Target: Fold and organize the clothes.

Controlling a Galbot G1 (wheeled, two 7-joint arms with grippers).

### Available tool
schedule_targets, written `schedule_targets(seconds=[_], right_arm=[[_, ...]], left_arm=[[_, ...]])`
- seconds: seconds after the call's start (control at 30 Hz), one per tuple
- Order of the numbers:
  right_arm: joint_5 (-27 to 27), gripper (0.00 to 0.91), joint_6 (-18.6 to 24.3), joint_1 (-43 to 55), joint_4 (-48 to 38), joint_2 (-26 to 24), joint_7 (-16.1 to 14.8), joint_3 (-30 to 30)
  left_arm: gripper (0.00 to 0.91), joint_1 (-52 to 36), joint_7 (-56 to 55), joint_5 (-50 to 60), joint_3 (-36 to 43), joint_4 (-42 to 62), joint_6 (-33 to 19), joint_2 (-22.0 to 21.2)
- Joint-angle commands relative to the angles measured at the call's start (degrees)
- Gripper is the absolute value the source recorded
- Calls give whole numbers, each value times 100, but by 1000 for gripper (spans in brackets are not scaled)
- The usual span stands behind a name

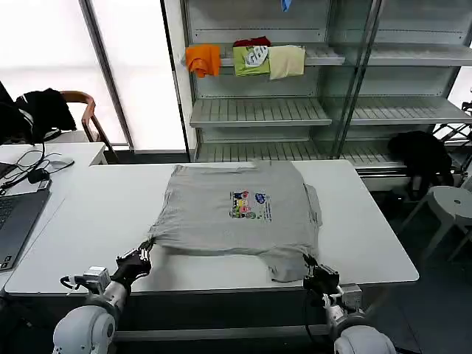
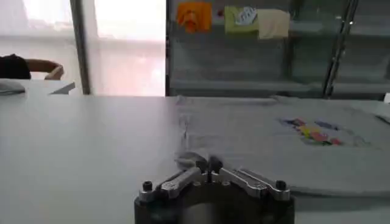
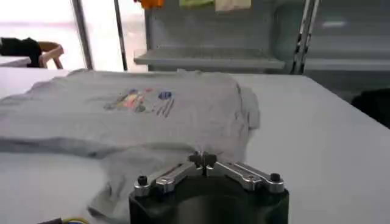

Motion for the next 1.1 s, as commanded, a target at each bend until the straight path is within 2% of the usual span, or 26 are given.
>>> schedule_targets(seconds=[0.03,0.27,0.3,0.47,0.8,1.1], right_arm=[[89,0,-30,634,-174,0,61,-41],[385,0,73,1829,-1226,91,67,-21],[432,0,74,2266,-1633,94,66,-14],[402,0,112,2920,-2447,136,20,-50],[63,0,281,3460,-3571,344,-184,-165],[-183,0,405,3674,-3974,443,-269,-147]], left_arm=[[0,-528,-145,-353,70,169,-216,7],[0,-1237,-533,-448,242,902,-456,-86],[0,-1357,-549,-448,257,1031,-464,-105],[10,-1685,-550,-327,311,1561,-468,-151],[10,-1933,-547,-34,442,2168,-529,-284],[10,-2166,-579,102,440,2541,-553,-292]])
